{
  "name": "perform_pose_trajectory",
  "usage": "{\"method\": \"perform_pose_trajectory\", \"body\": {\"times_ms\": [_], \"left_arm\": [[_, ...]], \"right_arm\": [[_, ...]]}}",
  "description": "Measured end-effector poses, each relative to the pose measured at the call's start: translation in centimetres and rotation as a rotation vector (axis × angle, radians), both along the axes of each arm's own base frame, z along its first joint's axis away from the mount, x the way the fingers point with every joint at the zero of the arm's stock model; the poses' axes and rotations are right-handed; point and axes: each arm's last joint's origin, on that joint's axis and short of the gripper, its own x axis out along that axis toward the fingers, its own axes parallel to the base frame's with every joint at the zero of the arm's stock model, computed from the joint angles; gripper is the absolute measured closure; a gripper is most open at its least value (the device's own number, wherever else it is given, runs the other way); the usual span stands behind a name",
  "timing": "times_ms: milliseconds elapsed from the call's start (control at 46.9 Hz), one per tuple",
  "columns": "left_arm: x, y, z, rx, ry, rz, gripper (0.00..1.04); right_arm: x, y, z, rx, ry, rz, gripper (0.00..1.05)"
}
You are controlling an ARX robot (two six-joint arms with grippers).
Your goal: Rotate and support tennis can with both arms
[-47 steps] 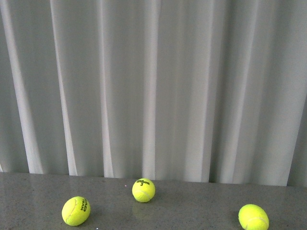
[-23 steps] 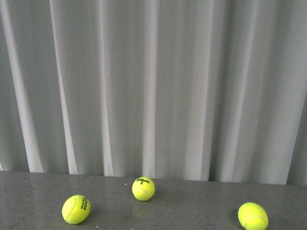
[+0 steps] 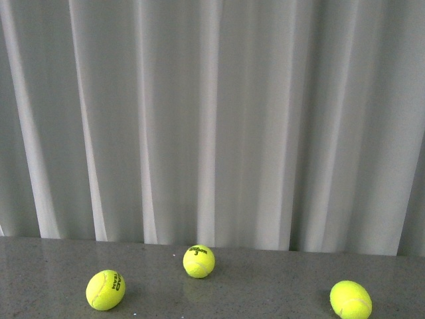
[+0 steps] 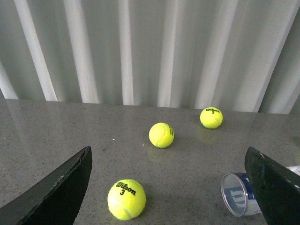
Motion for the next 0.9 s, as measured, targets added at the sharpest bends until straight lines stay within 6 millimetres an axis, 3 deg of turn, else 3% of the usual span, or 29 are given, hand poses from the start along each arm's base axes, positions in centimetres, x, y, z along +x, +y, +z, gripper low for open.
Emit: {"method": "perform_pose_trajectory", "body": {"times_ms": [107,512,576,661,768,896], "left_arm": [[0.0,0.0,0.0,0.000,0.000,0.000,0.07],[0.0,0.0,0.0,0.000,0.000,0.000,0.07],[0.4,0.2,-0.1,-0.106,0.140,0.047,0.07],[3.0,0.6,0.9,-0.292,0.245,0.011,0.07],[6.4,0.7,1.7,-0.335,0.269,-0.058,0.07],[12.8,0.0,0.0,-0.381,0.411,-0.213,0.07]], "right_arm": [[0.0,0.0,0.0,0.000,0.000,0.000,0.05],[0.0,0.0,0.0,0.000,0.000,0.000,0.07],[0.0,0.0,0.0,0.000,0.000,0.000,0.07],[0.0,0.0,0.0,0.000,0.000,0.000,0.07],[0.0,0.0,0.0,0.000,0.001,0.000,0.07],[0.0,0.0,0.0,0.000,0.000,0.000,0.07]]}}
